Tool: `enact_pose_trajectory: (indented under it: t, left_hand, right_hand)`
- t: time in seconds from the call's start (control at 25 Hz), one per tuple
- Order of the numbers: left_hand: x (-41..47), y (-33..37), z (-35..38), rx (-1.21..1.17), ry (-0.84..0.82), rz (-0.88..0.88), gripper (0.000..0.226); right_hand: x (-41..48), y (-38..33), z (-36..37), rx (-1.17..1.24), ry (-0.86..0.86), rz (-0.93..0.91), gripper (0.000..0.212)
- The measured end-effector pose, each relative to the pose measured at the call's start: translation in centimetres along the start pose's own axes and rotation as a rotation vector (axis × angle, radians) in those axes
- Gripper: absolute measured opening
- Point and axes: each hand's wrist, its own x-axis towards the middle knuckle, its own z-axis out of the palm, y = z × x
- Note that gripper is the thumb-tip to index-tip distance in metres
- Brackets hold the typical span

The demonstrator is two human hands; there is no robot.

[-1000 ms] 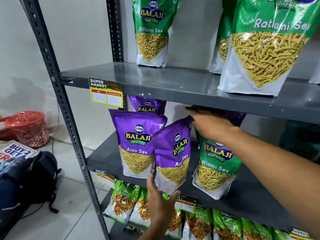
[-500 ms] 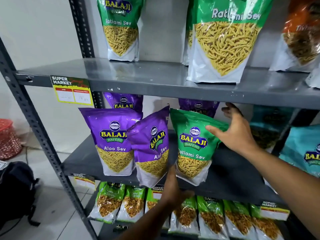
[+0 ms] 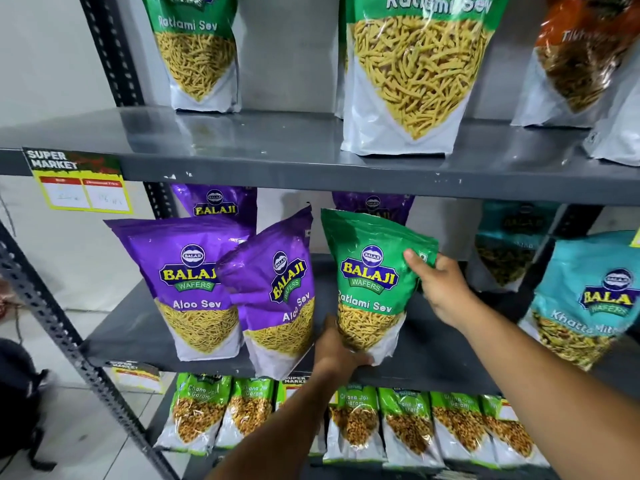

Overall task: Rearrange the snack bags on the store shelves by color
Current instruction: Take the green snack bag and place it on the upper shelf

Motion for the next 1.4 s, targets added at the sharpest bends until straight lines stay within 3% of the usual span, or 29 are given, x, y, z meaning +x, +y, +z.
enact_pose_trajectory:
  t: [0.08,0.16,0.28,0.48,0.8,1.08,1.28,1.4]
  left_hand:
    - [-0.3,0.4,0.1,0.139,0.029,0.014,0.107]
    - [-1.2,0.7,0.2,0.187,0.046,0.037,0.106]
    - [-3.0,0.5,0.2,0.108,0.049,0.095,0.100]
    - [-7.3,0.3,-0.2,-0.091,-0.031,0.029,0.093]
    - [-16.9,1.8,-1.2,-0.204,0.093,0.109,0.095]
    - [-23.4,3.2,-0.6,-0.219,0.132,0.146,0.077]
    - [-24.7,6.0,-5.1,-0.193,0.230,0.236,0.073]
    - [-23.8,8.6,-10.0,-0.109,0.321,0.336,0.087]
  right_hand:
    - [-0.1,-0.1,-0.4,0.068,0.039,0.042,0.009]
    - [-0.5,-0.5,-0.8,0.130,0.070,0.063,0.009]
    - [-1.5,-1.2,-1.6,0.164,0.092,0.090,0.007]
    - [-4.0,-2.6,-2.6,0.115,0.110,0.129,0.008]
    - [-9.6,-6.5,-3.4,0.087,0.009,0.126,0.010]
    - [-13.8,-10.4,-2.3,0.013,-0.142,0.043,0.012]
    - [-15.0,-15.6,-0.1,0.057,-0.225,-0.050,0.018]
    - [-14.5,-19.8,2.3,0.106,-0.273,-0.174,0.019]
